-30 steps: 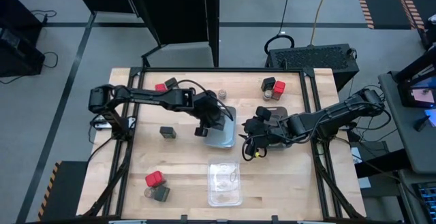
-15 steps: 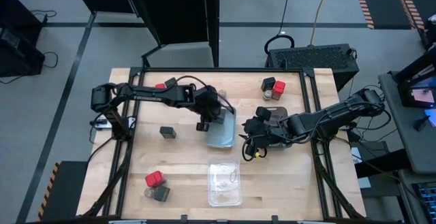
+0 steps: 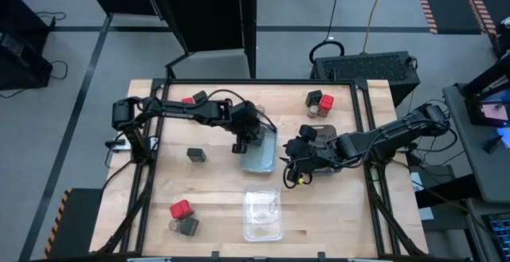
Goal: Sort spices by type
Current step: Put the black spice can into the gray bin
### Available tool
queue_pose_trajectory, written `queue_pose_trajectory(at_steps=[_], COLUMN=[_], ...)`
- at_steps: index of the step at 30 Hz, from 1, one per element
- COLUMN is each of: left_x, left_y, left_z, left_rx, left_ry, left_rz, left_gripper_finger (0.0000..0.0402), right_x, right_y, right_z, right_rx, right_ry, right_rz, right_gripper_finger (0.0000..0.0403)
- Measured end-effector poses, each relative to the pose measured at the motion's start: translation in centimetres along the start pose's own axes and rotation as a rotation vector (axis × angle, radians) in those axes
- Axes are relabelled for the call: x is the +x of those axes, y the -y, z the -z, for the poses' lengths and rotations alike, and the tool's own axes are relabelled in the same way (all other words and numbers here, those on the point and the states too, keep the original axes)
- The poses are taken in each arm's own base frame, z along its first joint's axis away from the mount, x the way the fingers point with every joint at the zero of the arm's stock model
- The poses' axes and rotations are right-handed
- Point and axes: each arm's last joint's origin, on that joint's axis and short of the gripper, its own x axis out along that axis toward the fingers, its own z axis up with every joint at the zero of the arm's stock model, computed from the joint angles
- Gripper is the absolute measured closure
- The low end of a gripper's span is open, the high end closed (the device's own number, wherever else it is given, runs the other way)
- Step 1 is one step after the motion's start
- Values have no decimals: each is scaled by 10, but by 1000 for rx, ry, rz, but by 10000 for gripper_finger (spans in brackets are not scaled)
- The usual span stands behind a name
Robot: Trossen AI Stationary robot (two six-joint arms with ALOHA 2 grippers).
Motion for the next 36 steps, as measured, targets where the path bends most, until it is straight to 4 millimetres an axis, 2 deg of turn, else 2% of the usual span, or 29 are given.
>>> queue_pose_trajectory(at_steps=[9, 18, 36], left_x=[0, 0, -5], left_y=[-4, -4, -4], left_z=[2, 2, 1], left_rx=[-69, -70, -64], left_ry=[-9, -5, 1], left_rz=[-11, -12, -28], left_gripper_finger=[261, 223, 217], right_x=[0, 0, 0], right_y=[0, 0, 0], right_z=[0, 0, 0], right_rx=[1, 6, 6], right_ry=[1, 3, 2], right_rz=[-1, -2, -3], right_gripper_finger=[218, 218, 218])
